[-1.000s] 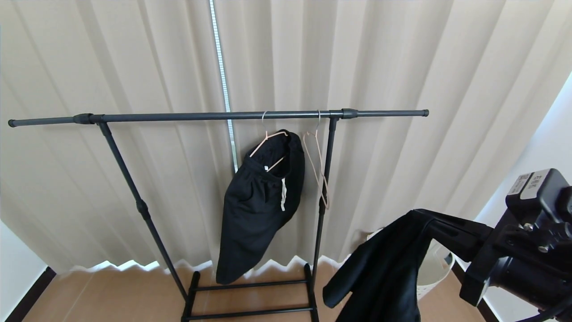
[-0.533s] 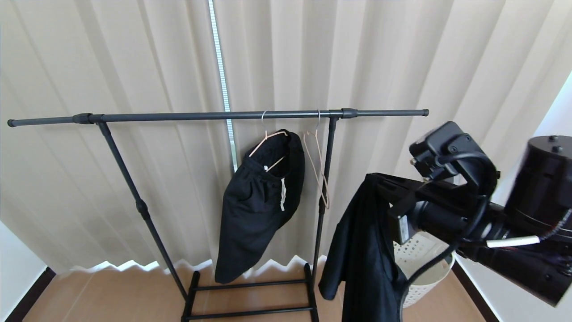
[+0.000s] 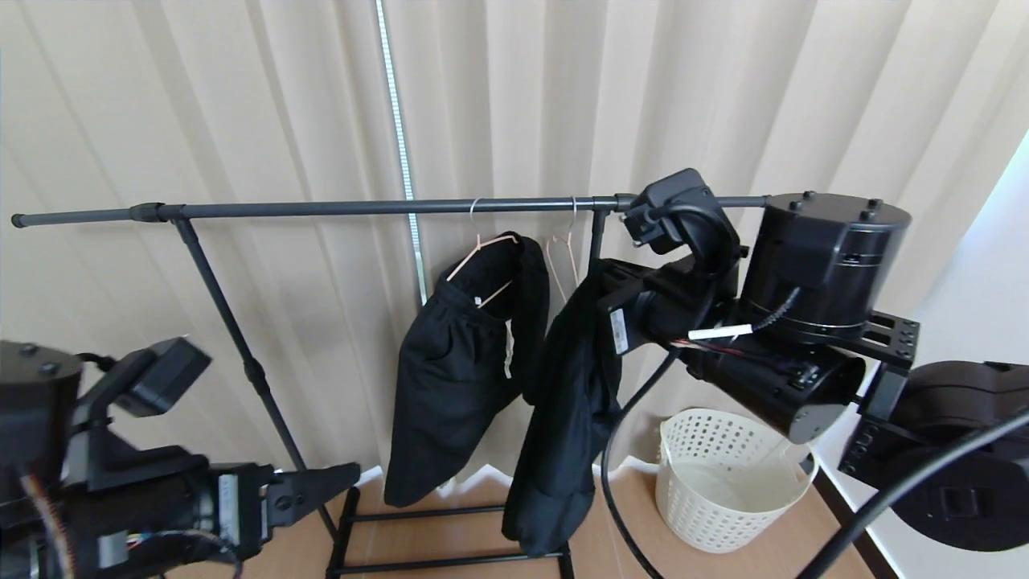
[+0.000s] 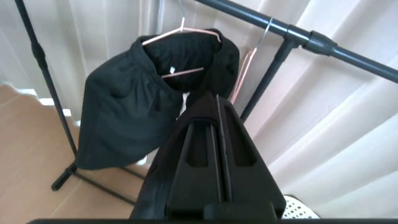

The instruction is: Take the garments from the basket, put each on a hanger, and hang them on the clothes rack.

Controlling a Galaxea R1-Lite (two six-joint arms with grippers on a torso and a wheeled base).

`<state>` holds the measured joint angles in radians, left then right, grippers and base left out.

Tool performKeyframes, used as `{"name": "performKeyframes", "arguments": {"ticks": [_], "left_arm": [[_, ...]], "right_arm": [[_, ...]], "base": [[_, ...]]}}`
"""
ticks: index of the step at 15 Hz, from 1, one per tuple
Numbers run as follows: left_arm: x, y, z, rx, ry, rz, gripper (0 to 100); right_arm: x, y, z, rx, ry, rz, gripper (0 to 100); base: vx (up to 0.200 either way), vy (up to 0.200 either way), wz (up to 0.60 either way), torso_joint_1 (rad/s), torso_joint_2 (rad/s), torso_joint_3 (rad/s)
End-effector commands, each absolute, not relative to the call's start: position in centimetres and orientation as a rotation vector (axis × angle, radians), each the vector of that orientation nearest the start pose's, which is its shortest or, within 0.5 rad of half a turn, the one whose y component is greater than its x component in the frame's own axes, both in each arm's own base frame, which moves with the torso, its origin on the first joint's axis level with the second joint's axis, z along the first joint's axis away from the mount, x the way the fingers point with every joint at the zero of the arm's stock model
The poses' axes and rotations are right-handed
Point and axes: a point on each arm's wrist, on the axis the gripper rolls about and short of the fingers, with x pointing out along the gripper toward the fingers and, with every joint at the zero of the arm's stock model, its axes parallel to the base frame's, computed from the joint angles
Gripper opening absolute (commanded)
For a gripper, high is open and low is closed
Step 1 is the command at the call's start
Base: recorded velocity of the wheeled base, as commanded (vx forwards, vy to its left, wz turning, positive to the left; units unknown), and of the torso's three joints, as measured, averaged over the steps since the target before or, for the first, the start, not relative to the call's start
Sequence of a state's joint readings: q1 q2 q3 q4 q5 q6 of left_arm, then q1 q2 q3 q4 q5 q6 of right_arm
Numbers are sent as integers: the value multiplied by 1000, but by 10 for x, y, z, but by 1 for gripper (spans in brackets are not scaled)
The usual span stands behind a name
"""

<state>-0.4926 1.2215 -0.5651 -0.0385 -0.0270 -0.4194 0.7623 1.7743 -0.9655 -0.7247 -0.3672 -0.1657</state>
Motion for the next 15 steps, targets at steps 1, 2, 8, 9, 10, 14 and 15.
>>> {"name": "performKeyframes", "arguments": {"ticks": [1, 2, 8, 9, 10, 14, 15], "left_arm": [[199, -136, 163, -278, 837, -378, 100], [208, -147, 164, -306, 825, -379, 100], [244, -216, 144, -309, 694, -329, 100], [247, -223, 143, -309, 688, -338, 100], [250, -231, 140, -303, 692, -347, 100], [264, -248, 137, -302, 673, -346, 100], [267, -250, 135, -296, 670, -333, 100]], "right_arm": [[266, 260, 197, -222, 51, 385, 0], [269, 268, 194, -224, 50, 349, 0], [264, 285, 200, -212, 30, 184, 0], [261, 286, 201, -209, 28, 180, 0], [257, 287, 201, -205, 26, 187, 0], [236, 282, 208, -205, 22, 213, 0], [234, 279, 210, -205, 22, 211, 0]], "base": [[0, 0, 0, 0, 0, 0], [0, 0, 0, 0, 0, 0], [0, 0, 0, 0, 0, 0], [0, 0, 0, 0, 0, 0], [0, 0, 0, 0, 0, 0], [0, 0, 0, 0, 0, 0], [0, 0, 0, 0, 0, 0]]}}
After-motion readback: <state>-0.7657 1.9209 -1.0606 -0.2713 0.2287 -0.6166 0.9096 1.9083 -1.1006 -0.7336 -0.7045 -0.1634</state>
